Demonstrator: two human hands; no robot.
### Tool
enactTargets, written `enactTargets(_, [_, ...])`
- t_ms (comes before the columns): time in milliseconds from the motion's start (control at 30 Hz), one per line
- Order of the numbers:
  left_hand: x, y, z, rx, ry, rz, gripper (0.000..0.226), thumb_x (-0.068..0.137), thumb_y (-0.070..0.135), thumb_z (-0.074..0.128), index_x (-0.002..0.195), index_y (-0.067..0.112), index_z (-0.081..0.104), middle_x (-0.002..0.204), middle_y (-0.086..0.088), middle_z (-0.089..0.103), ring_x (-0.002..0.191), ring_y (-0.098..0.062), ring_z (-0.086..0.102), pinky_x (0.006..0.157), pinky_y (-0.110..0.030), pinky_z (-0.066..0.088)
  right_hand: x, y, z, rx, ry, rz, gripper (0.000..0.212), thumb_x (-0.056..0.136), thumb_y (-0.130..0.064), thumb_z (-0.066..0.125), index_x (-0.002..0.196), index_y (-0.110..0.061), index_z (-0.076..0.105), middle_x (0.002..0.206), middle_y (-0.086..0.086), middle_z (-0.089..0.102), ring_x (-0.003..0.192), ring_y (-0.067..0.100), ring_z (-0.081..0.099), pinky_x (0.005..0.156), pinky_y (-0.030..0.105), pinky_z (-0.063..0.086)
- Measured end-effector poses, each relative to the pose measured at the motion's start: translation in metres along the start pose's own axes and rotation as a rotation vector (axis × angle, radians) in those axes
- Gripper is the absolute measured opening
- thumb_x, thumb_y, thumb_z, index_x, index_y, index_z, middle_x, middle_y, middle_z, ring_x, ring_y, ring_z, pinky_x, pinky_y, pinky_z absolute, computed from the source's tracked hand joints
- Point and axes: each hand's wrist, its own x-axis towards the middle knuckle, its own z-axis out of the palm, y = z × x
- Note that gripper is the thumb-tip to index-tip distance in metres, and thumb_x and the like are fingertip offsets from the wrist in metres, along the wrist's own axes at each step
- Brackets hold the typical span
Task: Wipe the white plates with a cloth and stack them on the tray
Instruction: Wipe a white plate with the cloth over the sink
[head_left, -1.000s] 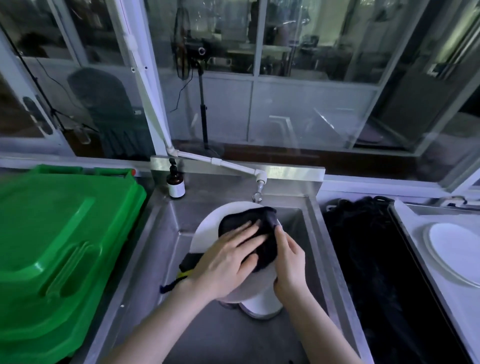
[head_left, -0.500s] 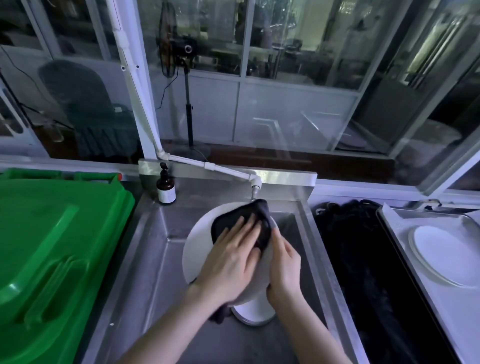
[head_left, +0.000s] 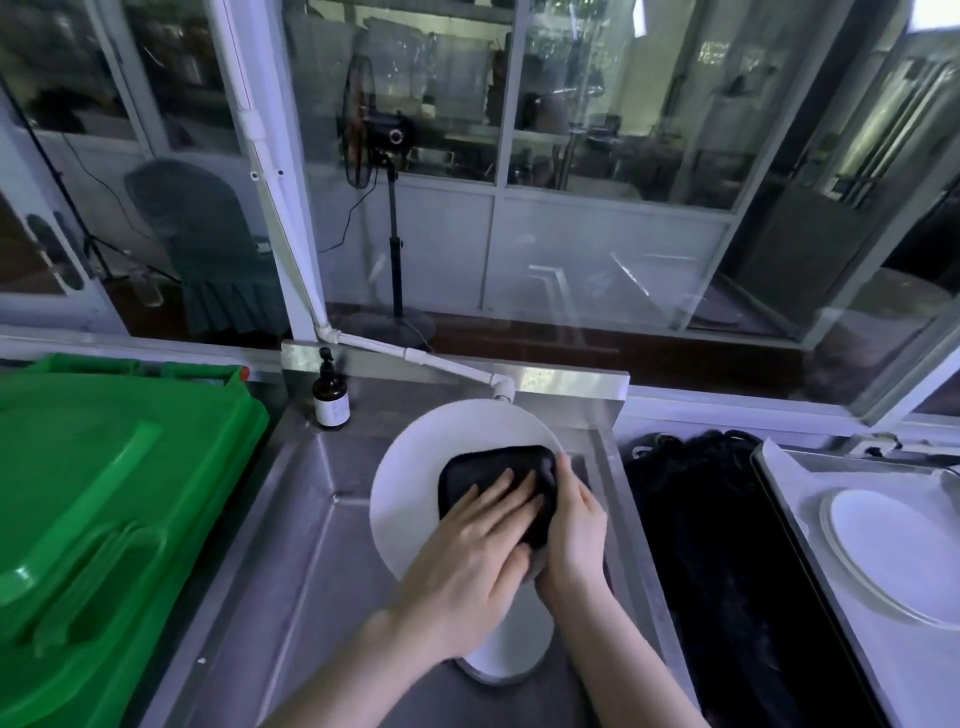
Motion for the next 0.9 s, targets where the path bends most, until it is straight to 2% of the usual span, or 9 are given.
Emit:
enactTargets(100, [0.027,-0.002,0.002,-0.009,-0.009,-0.047,0.056,0.101,0.037,0.018,0.154,0.023,0.028,0.157,0.018,0.012,0.149,0.0,0.003,0.122,-0.025,0.003,-0.001,0.002,-0.005,0.012,-0.019,0.015,0.04,0.1,-0.046,0.054,0.073,-0.034,0.08,0.082,-0.004,0.079,0.082,0.011,0.075,0.071,0.025,0.056])
enactTargets(200, [0.051,-0.016,0.002,-0.04,0.001,-0.167,0.049,0.107,0.028,0.028,0.155,0.021,0.025,0.16,0.014,0.009,0.15,-0.005,0.004,0.118,-0.021,-0.001,0.0,0.002,-0.015,-0.025,0.002,0.02,0.044,0.099,-0.049,0.055,0.072,-0.023,0.078,0.077,0.003,0.077,0.073,0.017,0.071,0.068,0.035,0.056])
enactTargets(333, [0.058,-0.032,0.001,0.05,0.045,-0.311,0.048,0.106,0.024,0.035,0.153,0.015,0.03,0.163,0.003,0.017,0.152,-0.014,0.011,0.12,-0.026,0.005,0.013,-0.013,-0.035,0.014,0.058,-0.022,0.041,0.098,-0.049,0.057,0.074,-0.023,0.078,0.076,0.006,0.077,0.066,0.021,0.073,0.057,0.035,0.058])
enactTargets(400, [0.045,-0.027,0.0,0.072,0.059,-0.275,0.048,0.105,0.026,0.034,0.15,0.012,0.036,0.16,-0.001,0.027,0.15,-0.018,0.02,0.122,-0.035,0.013,0.021,-0.022,-0.042,0.049,0.103,-0.032,0.04,0.098,-0.047,0.058,0.071,-0.023,0.078,0.071,0.001,0.076,0.061,0.016,0.071,0.05,0.028,0.054])
enactTargets(500, [0.022,0.003,0.007,0.026,0.065,-0.05,0.052,0.098,0.03,0.032,0.14,0.007,0.052,0.15,-0.003,0.045,0.143,-0.024,0.037,0.116,-0.045,0.031,0.029,-0.026,-0.045,0.065,0.157,-0.029,0.045,0.098,-0.044,0.059,0.063,-0.02,0.075,0.065,-0.005,0.072,0.057,0.01,0.064,0.049,0.021,0.05])
enactTargets(633, [0.028,0.026,0.025,-0.019,-0.051,0.026,0.057,0.099,0.035,0.02,0.153,0.021,0.033,0.161,0.013,0.022,0.15,-0.003,0.008,0.122,-0.027,0.007,0.023,-0.014,-0.04,0.001,0.104,-0.006,0.044,0.101,-0.044,0.053,0.066,-0.031,0.078,0.074,-0.008,0.076,0.072,0.008,0.07,0.062,0.021,0.051])
enactTargets(700, [0.048,0.021,0.027,-0.032,-0.067,-0.029,0.055,0.101,0.033,0.02,0.154,0.022,0.03,0.162,0.012,0.019,0.15,-0.001,0.005,0.122,-0.024,0.003,0.019,-0.006,-0.04,-0.007,0.086,0.008,0.044,0.101,-0.042,0.053,0.068,-0.031,0.079,0.076,-0.01,0.077,0.077,0.009,0.072,0.068,0.022,0.055])
enactTargets(767, [0.066,0.009,0.025,-0.028,-0.058,-0.107,0.05,0.105,0.029,0.026,0.154,0.018,0.03,0.163,0.005,0.019,0.151,-0.006,0.008,0.12,-0.02,0.001,0.017,-0.001,-0.041,-0.013,0.08,0.023,0.042,0.101,-0.04,0.055,0.069,-0.024,0.079,0.076,-0.004,0.077,0.079,0.015,0.071,0.075,0.031,0.056])
enactTargets(900, [0.077,-0.023,0.013,0.012,-0.049,-0.257,0.048,0.107,0.023,0.032,0.154,0.013,0.026,0.164,-0.001,0.013,0.152,-0.014,0.009,0.116,-0.017,-0.001,0.019,-0.009,-0.051,0.0,0.092,0.023,0.049,0.099,-0.044,0.057,0.059,-0.017,0.066,0.062,0.006,0.062,0.062,0.021,0.057,0.059,0.033,0.047])
